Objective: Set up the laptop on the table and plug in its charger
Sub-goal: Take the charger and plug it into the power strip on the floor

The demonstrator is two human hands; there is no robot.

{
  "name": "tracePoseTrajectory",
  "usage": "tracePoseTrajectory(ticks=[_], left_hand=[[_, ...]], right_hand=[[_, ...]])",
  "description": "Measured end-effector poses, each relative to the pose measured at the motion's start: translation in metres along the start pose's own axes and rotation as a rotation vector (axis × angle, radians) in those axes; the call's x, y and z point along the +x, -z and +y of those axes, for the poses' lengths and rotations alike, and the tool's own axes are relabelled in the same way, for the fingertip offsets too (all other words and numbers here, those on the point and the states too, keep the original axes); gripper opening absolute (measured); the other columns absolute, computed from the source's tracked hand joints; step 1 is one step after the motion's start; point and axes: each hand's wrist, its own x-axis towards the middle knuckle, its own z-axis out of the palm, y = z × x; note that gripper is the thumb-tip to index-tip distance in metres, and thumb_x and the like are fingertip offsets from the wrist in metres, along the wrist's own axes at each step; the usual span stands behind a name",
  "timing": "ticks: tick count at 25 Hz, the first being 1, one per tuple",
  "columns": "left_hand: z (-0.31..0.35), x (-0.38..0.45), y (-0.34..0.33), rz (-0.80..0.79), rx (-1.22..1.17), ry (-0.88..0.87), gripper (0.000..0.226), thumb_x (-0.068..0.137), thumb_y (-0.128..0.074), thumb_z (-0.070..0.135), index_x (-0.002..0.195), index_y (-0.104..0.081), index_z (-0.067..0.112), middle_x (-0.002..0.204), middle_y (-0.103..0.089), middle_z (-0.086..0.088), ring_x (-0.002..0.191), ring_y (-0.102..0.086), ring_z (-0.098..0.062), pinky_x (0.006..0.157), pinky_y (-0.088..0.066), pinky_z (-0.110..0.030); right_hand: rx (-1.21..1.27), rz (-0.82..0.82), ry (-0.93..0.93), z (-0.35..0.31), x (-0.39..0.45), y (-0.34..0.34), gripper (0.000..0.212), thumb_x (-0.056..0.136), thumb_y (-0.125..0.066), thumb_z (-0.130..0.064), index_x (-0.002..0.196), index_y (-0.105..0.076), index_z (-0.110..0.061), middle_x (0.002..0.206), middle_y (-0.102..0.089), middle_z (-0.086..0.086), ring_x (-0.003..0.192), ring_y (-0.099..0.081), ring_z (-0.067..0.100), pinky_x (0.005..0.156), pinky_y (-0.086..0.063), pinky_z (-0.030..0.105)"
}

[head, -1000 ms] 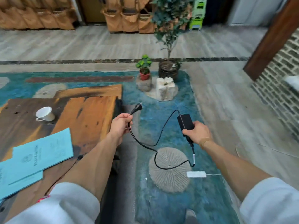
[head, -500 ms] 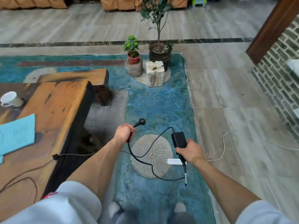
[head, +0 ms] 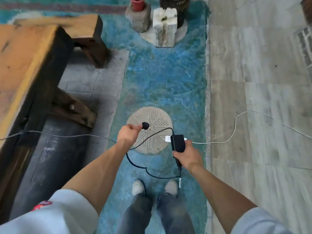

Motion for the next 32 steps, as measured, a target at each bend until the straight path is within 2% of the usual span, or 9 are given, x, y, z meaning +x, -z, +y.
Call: tracePoseTrajectory(ticks=[5, 11, 20, 22, 26, 28, 29, 30, 32], left_hand=[[-0.053, 0.065, -0.059, -0.016, 0.142, -0.018, 0.038, 0.087, -0.060, 0.052, 0.071, -0.045, 0.020, 0.064, -0.055, 0.000, 0.058, -0.050, -0.018, 0.051, -0.035, -0.029], [-0.130, 0.173, -0.125, -0.142, 0.248, -0.082, 0.032, 0.089, -0.060, 0.049, 0.070, -0.055, 0.024, 0.064, -0.056, 0.000, 0.056, -0.048, -0.018, 0.048, -0.032, -0.027], [-0.212, 0.337, -0.187, -0.275, 0.257, -0.208, 0.023, 0.097, -0.057, 0.027, 0.079, -0.066, 0.014, 0.063, -0.051, 0.003, 0.053, -0.039, -0.010, 0.039, -0.031, -0.014], [-0.215, 0.362, -0.194, -0.305, 0.246, -0.275, 0.022, 0.097, -0.058, 0.026, 0.086, -0.068, 0.009, 0.063, -0.051, 0.002, 0.053, -0.036, -0.011, 0.037, -0.027, -0.014], [-0.214, 0.395, -0.217, -0.339, 0.279, -0.360, 0.025, 0.096, -0.061, 0.023, 0.073, -0.067, 0.016, 0.044, -0.056, 0.016, 0.043, -0.037, -0.005, 0.035, -0.026, -0.013], [-0.212, 0.406, -0.231, -0.358, 0.284, -0.405, 0.018, 0.094, -0.064, 0.019, 0.080, -0.072, 0.012, 0.057, -0.065, 0.017, 0.046, -0.051, 0.006, 0.046, -0.036, -0.003], [-0.210, 0.410, -0.237, -0.366, 0.296, -0.415, 0.014, 0.093, -0.065, 0.017, 0.086, -0.074, 0.009, 0.072, -0.072, 0.011, 0.060, -0.058, 0.010, 0.062, -0.040, -0.001], [-0.209, 0.414, -0.243, -0.369, 0.322, -0.426, 0.012, 0.092, -0.067, 0.017, 0.091, -0.076, 0.009, 0.087, -0.075, 0.004, 0.076, -0.062, 0.007, 0.078, -0.042, -0.006], [-0.207, 0.419, -0.254, -0.378, 0.378, -0.438, 0.011, 0.089, -0.070, 0.016, 0.097, -0.077, 0.012, 0.100, -0.075, -0.002, 0.096, -0.065, -0.008, 0.091, -0.043, -0.019]], right_hand=[[-0.060, -0.059, -0.006, 0.046, 0.069, -0.082, 0.060, 0.076, -0.069, -0.042, 0.125, -0.043, -0.019, 0.107, -0.066, 0.008, 0.093, -0.064, 0.032, 0.075, -0.054, 0.040], [-0.131, -0.036, -0.014, 0.091, 0.175, -0.190, 0.060, 0.072, -0.071, -0.043, 0.120, -0.043, -0.018, 0.103, -0.062, 0.011, 0.081, -0.057, 0.030, 0.064, -0.047, 0.035], [-0.205, -0.067, 0.025, 0.146, 0.337, -0.328, 0.070, 0.075, -0.067, -0.050, 0.129, -0.041, -0.013, 0.113, -0.060, 0.013, 0.099, -0.061, 0.032, 0.067, -0.045, 0.033], [-0.240, -0.060, 0.058, 0.155, 0.361, -0.350, 0.065, 0.078, -0.064, -0.051, 0.127, -0.043, -0.013, 0.115, -0.059, 0.013, 0.099, -0.061, 0.032, 0.068, -0.045, 0.033], [-0.386, 0.032, 0.246, 0.177, 0.389, -0.378, 0.061, 0.085, -0.051, -0.057, 0.127, -0.042, -0.013, 0.120, -0.056, 0.010, 0.089, -0.061, 0.030, 0.064, -0.041, 0.033], [-0.454, 0.079, 0.310, 0.188, 0.397, -0.384, 0.053, 0.088, -0.045, -0.058, 0.117, -0.042, -0.015, 0.110, -0.059, 0.008, 0.072, -0.054, 0.024, 0.059, -0.037, 0.032], [-0.495, 0.084, 0.322, 0.193, 0.400, -0.386, 0.049, 0.089, -0.044, -0.059, 0.113, -0.042, -0.015, 0.106, -0.061, 0.008, 0.067, -0.050, 0.022, 0.057, -0.036, 0.031], [-0.533, 0.078, 0.329, 0.199, 0.403, -0.387, 0.047, 0.090, -0.044, -0.059, 0.110, -0.040, -0.016, 0.103, -0.062, 0.008, 0.067, -0.049, 0.021, 0.057, -0.036, 0.032], [-0.586, 0.057, 0.352, 0.208, 0.408, -0.387, 0.046, 0.090, -0.046, -0.058, 0.109, -0.038, -0.017, 0.105, -0.062, 0.008, 0.074, -0.055, 0.022, 0.060, -0.039, 0.034]])
